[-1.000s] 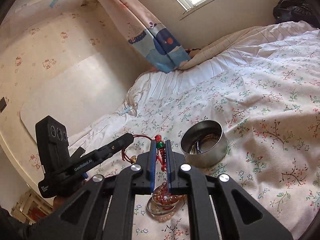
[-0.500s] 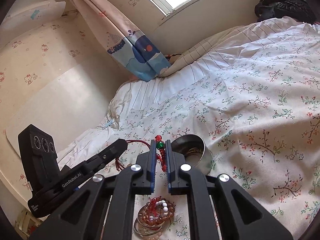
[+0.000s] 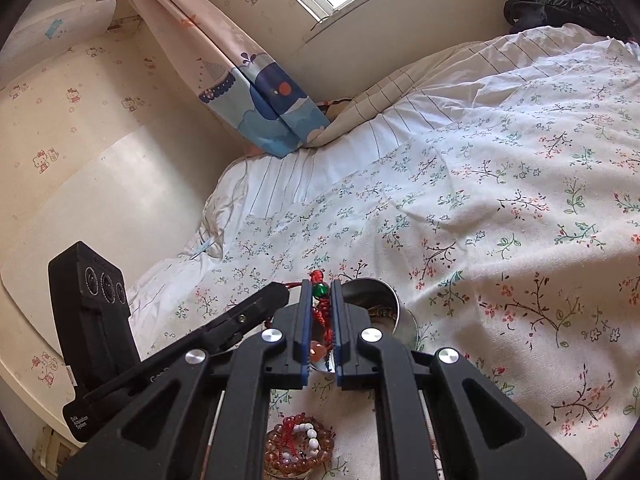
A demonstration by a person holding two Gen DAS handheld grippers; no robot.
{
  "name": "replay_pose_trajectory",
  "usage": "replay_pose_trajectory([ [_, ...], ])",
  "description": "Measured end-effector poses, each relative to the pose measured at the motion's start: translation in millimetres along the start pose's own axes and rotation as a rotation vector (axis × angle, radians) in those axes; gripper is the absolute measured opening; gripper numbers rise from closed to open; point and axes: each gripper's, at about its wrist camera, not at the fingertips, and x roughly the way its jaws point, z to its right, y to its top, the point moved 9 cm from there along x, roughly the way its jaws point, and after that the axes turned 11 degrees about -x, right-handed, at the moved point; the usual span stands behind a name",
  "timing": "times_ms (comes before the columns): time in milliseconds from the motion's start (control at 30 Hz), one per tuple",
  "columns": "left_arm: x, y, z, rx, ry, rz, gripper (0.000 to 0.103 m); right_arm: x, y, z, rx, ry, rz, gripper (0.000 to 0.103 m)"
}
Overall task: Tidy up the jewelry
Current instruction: 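Lower both held bracelets into the silver tin and open both grippers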
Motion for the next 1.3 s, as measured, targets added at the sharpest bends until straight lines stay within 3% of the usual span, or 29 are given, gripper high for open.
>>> replay_pose_trajectory([
  [67,6.8,-1.8,-3.6,-0.006,0.007,-0.028,0.005,5.3,-0.3,0.7,0.000,-0.002,-0.010,0.010],
  [367,4.1,8.8,-23.1,-0.049,0.050,-0.006,0.008,24.3,-0.6,-0.4,0.001,0.000,-0.035,0.010],
  [500,-4.5,17.4,-31.0,-0.077,0.060,0.028,0.021,37.9,-5.5,-2.0,-0.008,0.001,-0.078,0.011],
  [600,-8.6,21.1,-33.3,-0.078,0.076,0.047,0.030,43.0,-8.0,3.8,-0.006,-0.024,-0.090,0.030],
  [1067,-15.0,18.5,-23.5,0.048,0.187,0.099,0.052,36.5,-6.5,3.8,-0.063,-0.074,-0.082,0.034],
  [1300,-18.0,17.8,-26.9,0.062,0.223,0.110,0.062,33.3,-9.8,10.2,-0.078,-0.111,-0.100,0.037],
])
